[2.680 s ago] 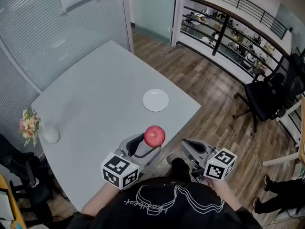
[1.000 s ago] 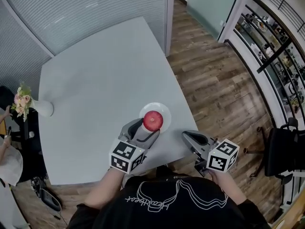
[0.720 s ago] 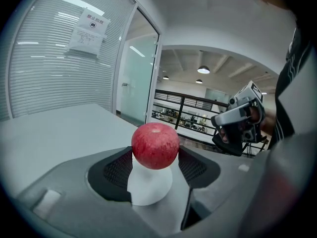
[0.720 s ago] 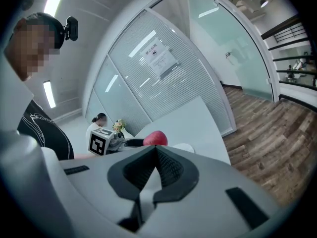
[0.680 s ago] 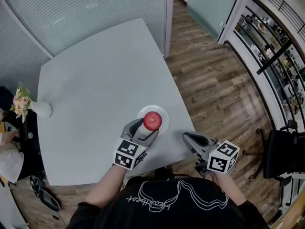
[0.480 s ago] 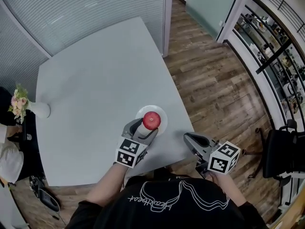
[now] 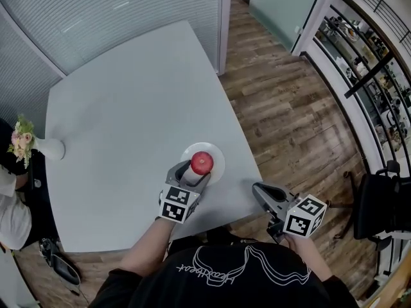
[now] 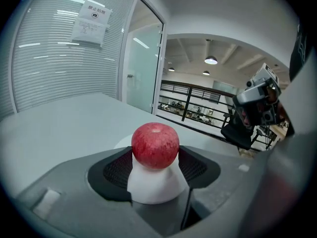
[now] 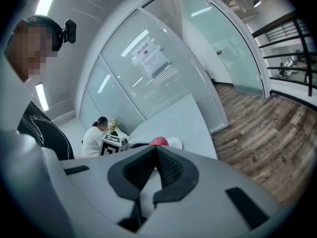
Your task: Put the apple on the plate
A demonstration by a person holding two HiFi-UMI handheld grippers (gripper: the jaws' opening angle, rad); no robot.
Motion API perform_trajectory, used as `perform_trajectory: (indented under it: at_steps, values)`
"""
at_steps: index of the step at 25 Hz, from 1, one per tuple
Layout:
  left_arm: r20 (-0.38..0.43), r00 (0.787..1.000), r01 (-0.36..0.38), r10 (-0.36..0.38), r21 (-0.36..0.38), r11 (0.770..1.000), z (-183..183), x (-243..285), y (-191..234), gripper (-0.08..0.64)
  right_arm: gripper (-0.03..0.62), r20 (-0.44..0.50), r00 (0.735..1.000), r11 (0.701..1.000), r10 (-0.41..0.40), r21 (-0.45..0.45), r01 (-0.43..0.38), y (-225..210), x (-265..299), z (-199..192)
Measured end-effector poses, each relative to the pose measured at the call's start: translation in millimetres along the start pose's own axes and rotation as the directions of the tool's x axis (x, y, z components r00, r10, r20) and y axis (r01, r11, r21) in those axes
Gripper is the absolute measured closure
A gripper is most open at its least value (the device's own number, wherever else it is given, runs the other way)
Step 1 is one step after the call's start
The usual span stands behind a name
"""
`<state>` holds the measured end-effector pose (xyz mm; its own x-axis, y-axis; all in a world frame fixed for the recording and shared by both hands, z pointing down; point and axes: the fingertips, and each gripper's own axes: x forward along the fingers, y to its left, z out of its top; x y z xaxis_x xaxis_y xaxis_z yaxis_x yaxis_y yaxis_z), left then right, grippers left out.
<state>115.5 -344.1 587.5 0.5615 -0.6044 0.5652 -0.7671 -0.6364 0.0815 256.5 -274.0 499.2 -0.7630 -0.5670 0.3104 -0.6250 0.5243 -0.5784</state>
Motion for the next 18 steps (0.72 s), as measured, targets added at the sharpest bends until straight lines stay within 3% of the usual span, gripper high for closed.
perform_trajectory:
  at_steps: [10,15,18]
  values:
    - [-0.004,1.0,-0.005,0.005,0.014,1.0,-10.7,7.4,2.1,0.264,0.583,-0.008,1.0,1.0,-0.019,0.019,0.019,-6.7,-0.7,-4.7]
    - [-0.005,1.0,-0.011,0.011,0.056,0.998,-12.9,8.5,3.0,0.264,0.583,-0.014,1.0,1.0,-0.014,0.024,0.015,-4.1,4.1,-5.2]
    - [-0.003,1.0,0.001,-0.001,0.037,0.999,-14.4,9.0,2.7,0.264,0.583,-0.017,1.0,1.0,-0.007,0.023,0.008,-2.2,6.7,-6.3]
